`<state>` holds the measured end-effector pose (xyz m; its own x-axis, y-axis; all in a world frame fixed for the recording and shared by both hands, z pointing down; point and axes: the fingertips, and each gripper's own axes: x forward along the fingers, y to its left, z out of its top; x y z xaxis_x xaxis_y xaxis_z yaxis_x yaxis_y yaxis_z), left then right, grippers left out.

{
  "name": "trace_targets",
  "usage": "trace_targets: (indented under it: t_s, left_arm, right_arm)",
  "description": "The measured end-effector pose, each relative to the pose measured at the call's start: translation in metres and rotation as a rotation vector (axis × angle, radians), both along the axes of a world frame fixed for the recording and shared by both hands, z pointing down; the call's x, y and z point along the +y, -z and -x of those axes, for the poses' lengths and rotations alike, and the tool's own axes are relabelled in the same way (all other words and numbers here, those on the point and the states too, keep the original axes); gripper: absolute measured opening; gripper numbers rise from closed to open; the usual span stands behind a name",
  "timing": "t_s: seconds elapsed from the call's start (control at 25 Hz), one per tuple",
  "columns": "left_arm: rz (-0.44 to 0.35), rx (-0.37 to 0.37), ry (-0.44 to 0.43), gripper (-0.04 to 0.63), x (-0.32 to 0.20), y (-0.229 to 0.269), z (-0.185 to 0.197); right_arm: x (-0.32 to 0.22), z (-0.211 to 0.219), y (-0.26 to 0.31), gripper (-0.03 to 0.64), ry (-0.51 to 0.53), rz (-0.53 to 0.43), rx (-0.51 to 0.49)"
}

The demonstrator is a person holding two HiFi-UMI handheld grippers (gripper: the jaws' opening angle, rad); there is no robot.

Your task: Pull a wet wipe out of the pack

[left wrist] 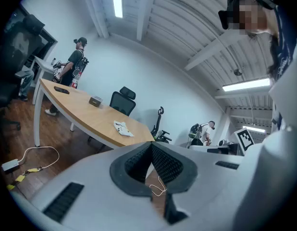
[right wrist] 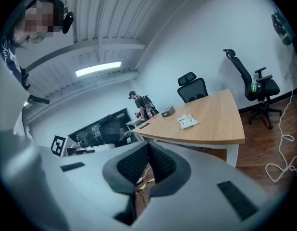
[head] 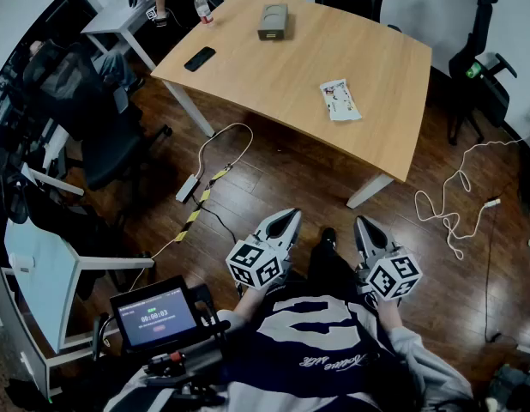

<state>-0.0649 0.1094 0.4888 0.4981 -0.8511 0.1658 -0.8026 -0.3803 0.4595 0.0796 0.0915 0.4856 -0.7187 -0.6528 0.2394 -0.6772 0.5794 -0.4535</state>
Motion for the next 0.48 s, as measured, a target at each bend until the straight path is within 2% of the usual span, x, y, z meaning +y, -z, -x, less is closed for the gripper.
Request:
trace_targets:
  t_s: [0.2, 0.48]
  left_arm:
    - [-0.006, 0.004, 0.035, 0.003, -0.045, 0.007, -0.009]
    - [-0.005, -0.017, 0.045, 0.003, -0.139, 0.007, -0.038]
  right_arm:
    - [-0.049, -0.01, 0.009, -0.005, 0.052, 0.0, -0.007]
    - [-0.145, -0.023, 0.001, -0.005, 0.127, -0.005, -0.016]
